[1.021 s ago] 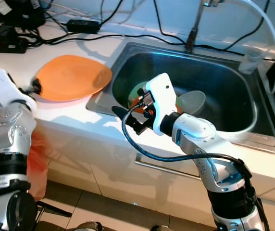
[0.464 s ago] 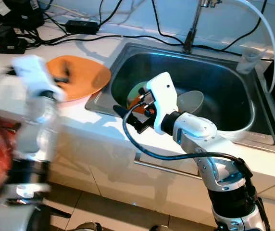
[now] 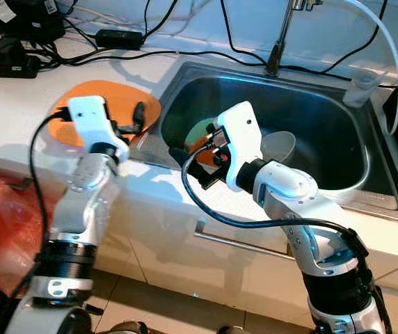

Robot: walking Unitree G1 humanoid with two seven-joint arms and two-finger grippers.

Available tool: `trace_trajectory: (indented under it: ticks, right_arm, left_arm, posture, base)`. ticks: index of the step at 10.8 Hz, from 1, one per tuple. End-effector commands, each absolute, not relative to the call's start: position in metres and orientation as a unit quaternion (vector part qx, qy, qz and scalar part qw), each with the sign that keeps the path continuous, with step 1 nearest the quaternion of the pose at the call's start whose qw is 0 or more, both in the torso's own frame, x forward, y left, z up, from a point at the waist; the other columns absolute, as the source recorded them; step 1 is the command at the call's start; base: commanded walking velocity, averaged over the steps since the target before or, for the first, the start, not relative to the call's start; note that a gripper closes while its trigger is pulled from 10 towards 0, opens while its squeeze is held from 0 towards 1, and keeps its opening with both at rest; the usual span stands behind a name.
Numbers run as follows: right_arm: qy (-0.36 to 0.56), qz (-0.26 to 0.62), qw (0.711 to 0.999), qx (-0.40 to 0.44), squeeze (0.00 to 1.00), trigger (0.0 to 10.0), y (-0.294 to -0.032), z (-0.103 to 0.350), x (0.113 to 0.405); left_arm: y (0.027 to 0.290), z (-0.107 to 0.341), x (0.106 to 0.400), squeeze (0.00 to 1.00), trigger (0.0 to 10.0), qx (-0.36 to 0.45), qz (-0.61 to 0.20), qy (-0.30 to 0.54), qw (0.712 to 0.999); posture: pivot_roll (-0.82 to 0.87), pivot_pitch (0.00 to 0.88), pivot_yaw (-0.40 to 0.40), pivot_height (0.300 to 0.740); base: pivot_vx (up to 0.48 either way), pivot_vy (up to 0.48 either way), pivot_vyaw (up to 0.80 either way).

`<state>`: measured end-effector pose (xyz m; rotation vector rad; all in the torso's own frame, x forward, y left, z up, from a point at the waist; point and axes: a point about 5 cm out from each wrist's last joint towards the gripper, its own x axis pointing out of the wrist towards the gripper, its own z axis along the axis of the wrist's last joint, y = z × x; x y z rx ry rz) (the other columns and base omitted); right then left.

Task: Kitchen organization

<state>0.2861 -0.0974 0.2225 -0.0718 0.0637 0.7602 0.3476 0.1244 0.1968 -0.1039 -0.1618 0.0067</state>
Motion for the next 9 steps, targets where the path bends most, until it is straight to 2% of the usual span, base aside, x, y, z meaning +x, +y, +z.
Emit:
trace_trajectory:
  ticks: [1,3,6,9]
  right_arm:
    - [0.028,0.356,0.933,-0.040,0.00,10.0,-0.105,0.226,0.287]
    - [0.031,0.365,0.929,-0.046,0.00,10.0,-0.103,0.227,0.289]
    - [0.037,0.380,0.923,-0.050,0.00,10.0,-0.100,0.227,0.293]
    - [0.035,0.391,0.918,-0.050,0.00,10.0,-0.095,0.228,0.296]
  left_arm:
    - [0.123,0.203,0.343,0.00,10.0,-0.048,0.013,-0.103,0.993]
    - [0.132,0.190,0.329,0.00,10.0,-0.046,0.061,-0.085,0.993]
    - [0.134,0.177,0.310,0.00,10.0,-0.063,0.074,-0.037,0.995]
    - [0.140,0.177,0.303,0.00,10.0,-0.123,0.103,-0.017,0.987]
  posture:
    - [-0.01,0.056,-0.042,0.740]
    - [0.00,0.061,-0.069,0.740]
    - [0.03,0.073,-0.102,0.740]
    - [0.05,0.062,-0.120,0.740]
  base:
    - [0.000,0.000,0.00]
    - [0.000,0.000,0.00]
    - [0.000,0.000,0.00]
    - [0.000,0.000,0.00]
